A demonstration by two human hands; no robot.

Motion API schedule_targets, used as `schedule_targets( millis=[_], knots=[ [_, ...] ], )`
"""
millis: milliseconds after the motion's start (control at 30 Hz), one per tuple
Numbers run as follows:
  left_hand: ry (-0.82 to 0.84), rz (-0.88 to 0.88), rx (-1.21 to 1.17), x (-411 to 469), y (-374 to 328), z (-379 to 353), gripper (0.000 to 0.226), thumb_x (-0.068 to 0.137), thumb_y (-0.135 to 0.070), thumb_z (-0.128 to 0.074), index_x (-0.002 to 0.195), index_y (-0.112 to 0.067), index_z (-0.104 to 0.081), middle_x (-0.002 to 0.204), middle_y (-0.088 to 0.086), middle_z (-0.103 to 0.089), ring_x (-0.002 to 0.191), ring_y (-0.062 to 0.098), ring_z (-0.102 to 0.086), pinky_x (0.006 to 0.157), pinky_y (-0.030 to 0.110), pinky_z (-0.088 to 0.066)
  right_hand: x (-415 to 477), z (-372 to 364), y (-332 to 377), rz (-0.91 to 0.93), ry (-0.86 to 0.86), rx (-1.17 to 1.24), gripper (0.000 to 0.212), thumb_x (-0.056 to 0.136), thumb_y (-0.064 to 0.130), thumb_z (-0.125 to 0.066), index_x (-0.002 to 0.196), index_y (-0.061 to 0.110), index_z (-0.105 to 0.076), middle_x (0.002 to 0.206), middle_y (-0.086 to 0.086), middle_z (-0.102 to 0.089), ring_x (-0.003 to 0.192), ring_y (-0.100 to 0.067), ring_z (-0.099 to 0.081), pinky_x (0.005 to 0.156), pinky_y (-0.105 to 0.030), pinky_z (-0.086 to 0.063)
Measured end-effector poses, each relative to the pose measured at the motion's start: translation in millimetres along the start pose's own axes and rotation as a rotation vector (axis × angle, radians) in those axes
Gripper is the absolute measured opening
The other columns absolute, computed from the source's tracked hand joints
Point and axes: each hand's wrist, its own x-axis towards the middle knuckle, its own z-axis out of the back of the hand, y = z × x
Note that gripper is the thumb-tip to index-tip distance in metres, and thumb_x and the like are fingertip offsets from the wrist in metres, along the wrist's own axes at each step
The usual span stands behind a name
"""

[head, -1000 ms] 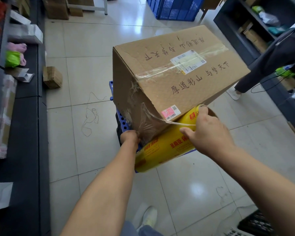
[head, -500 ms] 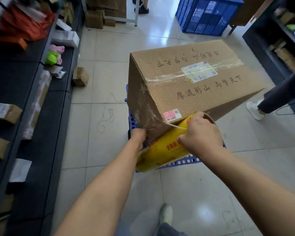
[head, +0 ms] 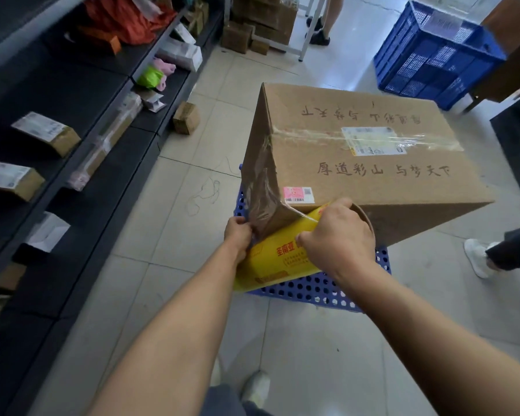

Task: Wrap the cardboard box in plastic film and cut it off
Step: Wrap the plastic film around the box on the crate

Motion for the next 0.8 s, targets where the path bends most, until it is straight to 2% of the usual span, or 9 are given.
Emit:
schedule_targets(
  millis=[100,133,267,367,467,533,600,733,800],
  knots=[
    [0.016,-0.014,0.057,0,-4,-2,0.035,0.092,0.0,-0.048,0.122,-0.016,-0.042,0.112,0.009,-0.053,0.084,0.02,-0.056,0.063,0.031,-0.05,0,-1,0,-0.011,-0.002,0.008,0.041,0.084,0.023,-0.065,0.113,0.008,-0.04,0.09,-0.006,-0.059,0.092,-0.03,-0.062,0.068,-0.034,-0.043],
    [0.019,-0.015,0.063,3,-5,-2,0.037,0.092,0.0,-0.048,0.125,-0.016,-0.042,0.112,0.008,-0.051,0.081,0.018,-0.053,0.059,0.028,-0.046,0,-1,1,-0.012,-0.003,0.007,0.041,0.084,0.023,-0.066,0.113,0.008,-0.04,0.087,-0.005,-0.056,0.092,-0.03,-0.062,0.068,-0.034,-0.043],
    [0.07,0.035,-0.038,10,0,10,0.041,0.092,0.007,-0.043,0.13,-0.008,-0.047,0.123,0.014,-0.057,0.093,0.023,-0.058,0.059,0.026,-0.048,-1,0,3,-0.03,0.005,0.008,0.042,0.083,0.023,-0.068,0.11,0.009,-0.039,0.084,-0.004,-0.052,0.093,-0.031,-0.062,0.069,-0.034,-0.043],
    [0.092,0.072,-0.095,11,3,24,0.044,0.09,0.014,-0.038,0.129,-0.003,-0.05,0.119,0.012,-0.062,0.092,0.021,-0.06,0.066,0.026,-0.049,-3,3,5,-0.04,0.01,0.01,0.047,0.082,0.024,-0.069,0.115,0.007,-0.039,0.083,-0.003,-0.051,0.092,-0.031,-0.062,0.067,-0.033,-0.042],
    [0.08,0.054,-0.106,8,0,24,0.038,0.093,0.009,-0.041,0.127,-0.004,-0.051,0.098,0.005,-0.065,0.076,0.014,-0.059,0.062,0.023,-0.047,-4,5,7,-0.053,0.022,0.012,0.051,0.082,0.025,-0.07,0.116,0.006,-0.038,0.084,-0.004,-0.05,0.093,-0.032,-0.062,0.068,-0.033,-0.042],
    [0.093,0.046,-0.109,5,-3,21,0.036,0.093,0.009,-0.042,0.126,-0.004,-0.051,0.094,0.005,-0.063,0.073,0.013,-0.059,0.062,0.023,-0.05,-4,5,8,-0.057,0.03,0.013,0.051,0.082,0.024,-0.07,0.116,0.006,-0.038,0.084,-0.004,-0.05,0.093,-0.032,-0.062,0.069,-0.035,-0.045],
    [0.111,0.039,-0.083,5,-4,20,0.037,0.092,0.011,-0.042,0.124,-0.006,-0.051,0.099,0.008,-0.061,0.078,0.016,-0.06,0.065,0.025,-0.053,-3,6,9,-0.064,0.032,0.018,0.05,0.082,0.024,-0.07,0.116,0.006,-0.037,0.084,-0.004,-0.05,0.093,-0.032,-0.062,0.069,-0.035,-0.045],
    [0.073,0.016,0.091,11,4,20,0.03,0.087,0.009,-0.056,0.109,-0.011,-0.058,0.117,0.013,-0.058,0.106,0.03,-0.058,0.093,0.04,-0.052,-4,7,11,-0.074,0.038,0.024,0.051,0.082,0.024,-0.071,0.115,0.006,-0.037,0.083,-0.003,-0.049,0.093,-0.031,-0.062,0.07,-0.036,-0.047],
    [0.041,0.004,0.133,14,5,18,0.022,0.085,0.006,-0.061,0.101,-0.009,-0.062,0.113,0.014,-0.06,0.105,0.03,-0.059,0.092,0.037,-0.052,-4,8,11,-0.077,0.043,0.025,0.053,0.081,0.025,-0.072,0.117,0.006,-0.037,0.084,-0.003,-0.05,0.092,-0.031,-0.062,0.072,-0.037,-0.049]
  ],
)
